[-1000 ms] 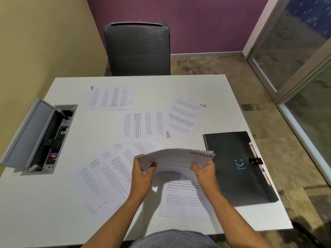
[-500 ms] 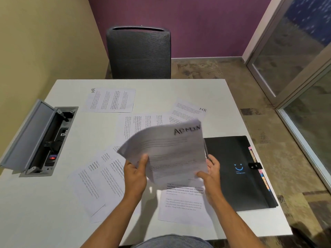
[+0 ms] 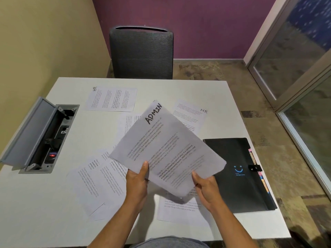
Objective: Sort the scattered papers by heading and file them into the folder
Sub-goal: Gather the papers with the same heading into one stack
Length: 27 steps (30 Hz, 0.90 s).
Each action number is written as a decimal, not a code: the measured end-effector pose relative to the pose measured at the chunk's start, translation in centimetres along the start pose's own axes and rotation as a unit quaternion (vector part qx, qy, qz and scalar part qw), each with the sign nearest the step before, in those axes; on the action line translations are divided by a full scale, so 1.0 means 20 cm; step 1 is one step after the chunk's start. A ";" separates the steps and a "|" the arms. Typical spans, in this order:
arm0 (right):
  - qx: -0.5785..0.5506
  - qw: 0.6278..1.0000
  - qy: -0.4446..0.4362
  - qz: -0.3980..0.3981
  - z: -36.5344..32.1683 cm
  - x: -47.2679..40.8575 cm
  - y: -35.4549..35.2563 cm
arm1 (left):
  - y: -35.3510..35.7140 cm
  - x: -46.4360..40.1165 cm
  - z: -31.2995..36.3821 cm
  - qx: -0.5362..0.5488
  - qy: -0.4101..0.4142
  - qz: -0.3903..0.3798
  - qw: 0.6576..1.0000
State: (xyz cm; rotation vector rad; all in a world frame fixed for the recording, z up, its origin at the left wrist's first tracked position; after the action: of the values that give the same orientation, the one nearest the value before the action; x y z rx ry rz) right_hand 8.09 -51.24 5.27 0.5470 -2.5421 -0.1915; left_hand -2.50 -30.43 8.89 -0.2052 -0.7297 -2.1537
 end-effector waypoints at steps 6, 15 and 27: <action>0.088 0.994 -0.001 0.064 -0.02 -0.02 -0.11 | -0.20 -0.09 0.01 -0.050 -0.044 0.021 0.998; 0.176 0.982 -0.001 0.065 -0.11 -0.03 -0.15 | -0.35 -0.19 0.14 -0.242 -0.054 -0.067 0.966; 0.225 0.968 -0.090 0.067 -0.17 -0.05 -0.17 | -0.27 -0.19 0.14 -0.311 0.024 -0.066 0.948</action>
State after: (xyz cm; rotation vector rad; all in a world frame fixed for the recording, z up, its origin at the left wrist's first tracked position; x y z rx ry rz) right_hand 11.89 -53.96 6.88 0.5394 -2.8002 0.4132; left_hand -4.48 -23.79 7.36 -0.4385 -0.0105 -2.4523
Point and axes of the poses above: each hand's wrist, its own x-axis away from the middle knuckle, its own y-axis out of the palm, z = x × y, the point moved 7 cm from there along -x, towards the middle knuckle, and after that the axes turned 9 degrees about x, right-handed, at the moved point
